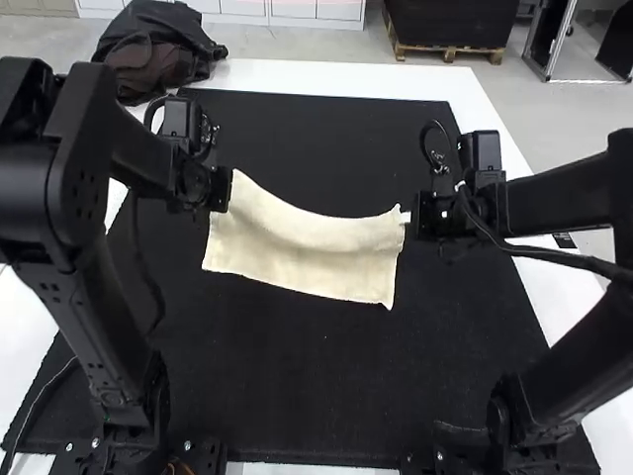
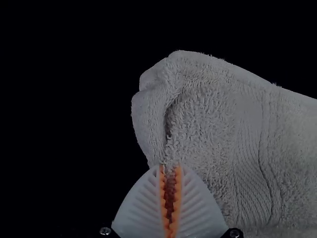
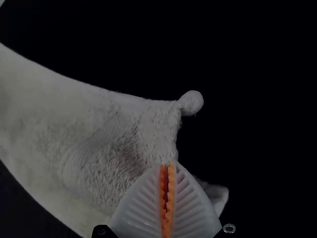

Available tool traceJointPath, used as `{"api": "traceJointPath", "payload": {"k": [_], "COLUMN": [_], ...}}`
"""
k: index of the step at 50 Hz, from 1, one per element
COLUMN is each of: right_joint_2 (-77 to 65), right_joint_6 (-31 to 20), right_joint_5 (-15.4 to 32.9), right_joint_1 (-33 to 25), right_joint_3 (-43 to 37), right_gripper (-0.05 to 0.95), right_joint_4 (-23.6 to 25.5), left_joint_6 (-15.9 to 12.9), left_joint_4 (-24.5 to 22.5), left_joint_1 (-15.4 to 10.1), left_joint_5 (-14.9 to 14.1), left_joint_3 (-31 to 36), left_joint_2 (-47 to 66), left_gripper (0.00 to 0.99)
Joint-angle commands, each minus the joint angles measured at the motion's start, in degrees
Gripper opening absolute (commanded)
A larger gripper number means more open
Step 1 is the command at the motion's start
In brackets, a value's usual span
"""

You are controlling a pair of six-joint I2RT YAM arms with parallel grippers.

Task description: Fold the towel.

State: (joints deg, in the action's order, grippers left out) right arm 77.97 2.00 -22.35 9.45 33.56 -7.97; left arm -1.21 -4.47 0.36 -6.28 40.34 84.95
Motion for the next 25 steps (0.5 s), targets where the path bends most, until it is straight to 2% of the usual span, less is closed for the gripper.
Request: {"api": "traceJointPath", "payload": {"k": [1,8,25], "right_joint_2": [-1.86,-2.83,-2.83], "right_joint_6": [0.37,0.37,-0.07], "right_joint_5": [-1.38,-1.47,-1.38], "right_joint_1": [-0.4,-0.4,-0.4], "right_joint_3": [-0.51,-1.39,-4.38], "right_gripper": [-0.03,-0.03,-0.03], "right_joint_4": [0.94,2.08,2.52], "left_joint_6": [-0.11,-1.16,-2.21], "left_joint_4": [0.51,2.27,1.75], "left_joint_1": [-0.27,-0.01,1.05], "left_joint_5": [-0.66,-0.66,-0.66], "left_joint_3": [-0.52,-1.23,-4.13], "left_joint_2": [-2.15,-4.0,-5.14], "left_gripper": [0.025,0.025,0.025]}}
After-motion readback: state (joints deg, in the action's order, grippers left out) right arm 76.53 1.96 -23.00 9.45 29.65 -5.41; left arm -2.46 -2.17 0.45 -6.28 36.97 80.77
